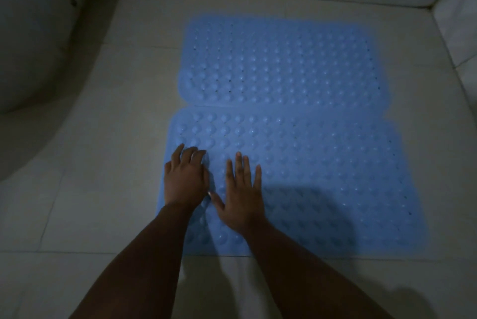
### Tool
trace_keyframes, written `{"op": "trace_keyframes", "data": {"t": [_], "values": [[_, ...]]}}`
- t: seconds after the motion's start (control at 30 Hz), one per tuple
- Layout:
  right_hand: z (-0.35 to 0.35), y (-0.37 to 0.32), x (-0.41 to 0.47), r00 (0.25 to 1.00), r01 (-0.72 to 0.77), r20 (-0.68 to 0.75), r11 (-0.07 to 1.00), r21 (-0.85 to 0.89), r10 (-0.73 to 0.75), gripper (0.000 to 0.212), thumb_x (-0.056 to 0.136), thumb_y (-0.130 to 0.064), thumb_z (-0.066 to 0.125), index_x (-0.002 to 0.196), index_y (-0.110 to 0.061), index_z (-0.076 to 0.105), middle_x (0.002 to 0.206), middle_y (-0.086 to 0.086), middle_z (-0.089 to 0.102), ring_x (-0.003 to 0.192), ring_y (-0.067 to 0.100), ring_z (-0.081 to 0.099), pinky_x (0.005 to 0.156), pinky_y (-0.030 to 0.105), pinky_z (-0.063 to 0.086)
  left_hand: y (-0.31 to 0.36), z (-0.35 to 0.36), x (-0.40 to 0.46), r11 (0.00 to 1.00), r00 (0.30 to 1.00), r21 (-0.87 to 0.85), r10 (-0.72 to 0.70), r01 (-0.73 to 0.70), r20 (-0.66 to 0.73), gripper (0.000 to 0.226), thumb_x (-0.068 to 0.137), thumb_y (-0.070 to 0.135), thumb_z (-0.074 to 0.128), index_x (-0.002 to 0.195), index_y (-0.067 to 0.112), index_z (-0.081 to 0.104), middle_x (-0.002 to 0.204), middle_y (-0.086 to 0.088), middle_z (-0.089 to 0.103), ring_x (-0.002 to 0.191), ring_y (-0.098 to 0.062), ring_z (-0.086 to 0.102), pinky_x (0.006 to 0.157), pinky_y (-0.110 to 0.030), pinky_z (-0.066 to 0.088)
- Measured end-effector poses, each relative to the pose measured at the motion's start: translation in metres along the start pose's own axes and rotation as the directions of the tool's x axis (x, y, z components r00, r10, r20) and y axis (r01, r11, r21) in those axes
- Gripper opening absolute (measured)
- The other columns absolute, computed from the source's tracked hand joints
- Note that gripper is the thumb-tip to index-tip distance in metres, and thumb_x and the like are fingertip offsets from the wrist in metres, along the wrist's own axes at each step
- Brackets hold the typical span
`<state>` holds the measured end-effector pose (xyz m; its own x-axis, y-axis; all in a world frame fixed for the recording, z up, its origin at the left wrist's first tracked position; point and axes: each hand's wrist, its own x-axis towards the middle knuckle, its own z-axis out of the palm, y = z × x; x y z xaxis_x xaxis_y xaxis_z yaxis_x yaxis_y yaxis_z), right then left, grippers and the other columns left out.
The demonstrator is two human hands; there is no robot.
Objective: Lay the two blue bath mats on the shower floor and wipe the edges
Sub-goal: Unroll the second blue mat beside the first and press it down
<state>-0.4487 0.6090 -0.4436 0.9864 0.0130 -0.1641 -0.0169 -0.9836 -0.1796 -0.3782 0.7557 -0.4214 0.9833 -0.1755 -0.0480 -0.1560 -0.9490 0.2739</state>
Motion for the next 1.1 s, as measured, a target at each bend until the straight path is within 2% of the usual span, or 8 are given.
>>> {"op": "trace_keyframes", "data": {"t": [0.13, 0.33, 0.5, 0.6, 0.67, 0.8, 0.97, 1.1], "values": [[0.005, 0.0, 0.002, 0.998, 0.016, -0.056, 1.0, 0.022, -0.014, 0.095, 0.093, -0.073, 0.03, 0.159, -0.008, 0.016, 0.168, 0.017, -0.001, 0.155, 0.034, -0.004, 0.121, 0.063, 0.004, -0.013, 0.001, -0.001, 1.0, 1.0, 0.011, 0.023, -0.023, 0.011, 0.042, 0.091, 0.028, 0.054, 0.132, 0.019, 0.061, 0.141, -0.006, 0.058, 0.146, -0.033, 0.037, 0.104, -0.053, 0.043], [-0.016, 0.001, 0.011, 0.991, -0.018, 0.135, 0.989, 0.146, -0.002, 0.098, 0.084, -0.068, 0.048, 0.159, -0.014, 0.017, 0.169, 0.012, -0.003, 0.156, 0.029, -0.003, 0.123, 0.059, 0.004, -0.018, -0.014, 0.005, 0.997, 0.998, -0.037, -0.06, 0.061, 0.009, 0.045, 0.091, 0.032, 0.047, 0.132, 0.02, 0.061, 0.142, -0.007, 0.057, 0.145, -0.035, 0.037, 0.103, -0.055, 0.043], [-0.087, 0.021, 0.071, 0.913, -0.232, 0.402, 0.897, 0.377, 0.068, 0.092, 0.083, -0.061, 0.064, 0.157, -0.021, 0.025, 0.154, 0.009, 0.045, 0.139, 0.028, 0.046, 0.114, 0.042, 0.039, -0.001, -0.016, 0.001, 1.0, 1.0, -0.014, 0.004, -0.004, 0.009, 0.048, 0.09, 0.033, 0.04, 0.13, 0.019, 0.063, 0.143, -0.008, 0.057, 0.146, -0.036, 0.037, 0.103, -0.054, 0.042], [-0.106, 0.036, 0.094, 0.941, -0.199, 0.331, 0.901, 0.386, 0.066, 0.08, 0.087, -0.054, 0.064, 0.154, -0.024, 0.033, 0.146, 0.007, 0.055, 0.132, 0.026, 0.054, 0.11, 0.038, 0.044, 0.013, -0.007, -0.003, 0.991, 0.991, -0.014, 0.131, -0.13, 0.032, 0.054, 0.089, 0.036, 0.037, 0.131, 0.016, 0.064, 0.145, -0.011, 0.056, 0.145, -0.038, 0.039, 0.103, -0.053, 0.044], [-0.107, 0.042, 0.098, 0.964, -0.191, 0.249, 0.898, 0.396, 0.095, 0.073, 0.088, -0.05, 0.063, 0.152, -0.026, 0.037, 0.142, 0.005, 0.059, 0.13, 0.025, 0.055, 0.108, 0.04, 0.046, 0.023, 0.004, -0.008, 0.972, 0.964, -0.013, 0.233, -0.233, 0.126, 0.06, 0.093, 0.041, 0.035, 0.143, 0.015, 0.055, 0.156, -0.014, 0.045, 0.15, -0.04, 0.03, 0.11, -0.057, 0.041], [-0.091, 0.048, 0.097, 0.985, -0.137, 0.161, 0.874, 0.465, 0.069, 0.068, 0.087, -0.048, 0.059, 0.149, -0.028, 0.038, 0.14, 0.003, 0.06, 0.131, 0.024, 0.055, 0.104, 0.045, 0.049, 0.031, 0.036, -0.02, 0.962, 0.939, 0.065, 0.241, -0.264, 0.244, 0.08, 0.099, 0.069, 0.025, 0.163, 0.023, 0.012, 0.171, -0.011, -0.001, 0.156, -0.037, -0.011, 0.125, -0.06, 0.008], [-0.074, 0.06, 0.094, 0.999, -0.05, 0.025, 0.888, 0.457, 0.043, 0.056, 0.09, -0.041, 0.059, 0.143, -0.029, 0.047, 0.133, -0.001, 0.062, 0.127, 0.022, 0.054, 0.104, 0.044, 0.048, 0.035, 0.042, -0.025, 0.961, 0.956, 0.121, 0.224, -0.249, 0.191, 0.086, 0.096, 0.075, 0.027, 0.163, 0.024, 0.01, 0.171, -0.008, -0.004, 0.157, -0.034, -0.01, 0.124, -0.06, 0.009], [-0.069, 0.065, 0.094, 0.977, 0.093, -0.213, 0.895, 0.436, 0.002, 0.042, 0.09, -0.03, 0.06, 0.131, -0.023, 0.06, 0.12, -0.001, 0.066, 0.117, 0.023, 0.057, 0.096, 0.045, 0.051, 0.036, 0.042, -0.026, 0.964, 0.962, 0.117, 0.216, -0.237, 0.169, 0.082, 0.098, 0.072, 0.027, 0.163, 0.025, 0.012, 0.171, -0.007, -0.003, 0.157, -0.032, -0.009, 0.123, -0.059, 0.012]]}}
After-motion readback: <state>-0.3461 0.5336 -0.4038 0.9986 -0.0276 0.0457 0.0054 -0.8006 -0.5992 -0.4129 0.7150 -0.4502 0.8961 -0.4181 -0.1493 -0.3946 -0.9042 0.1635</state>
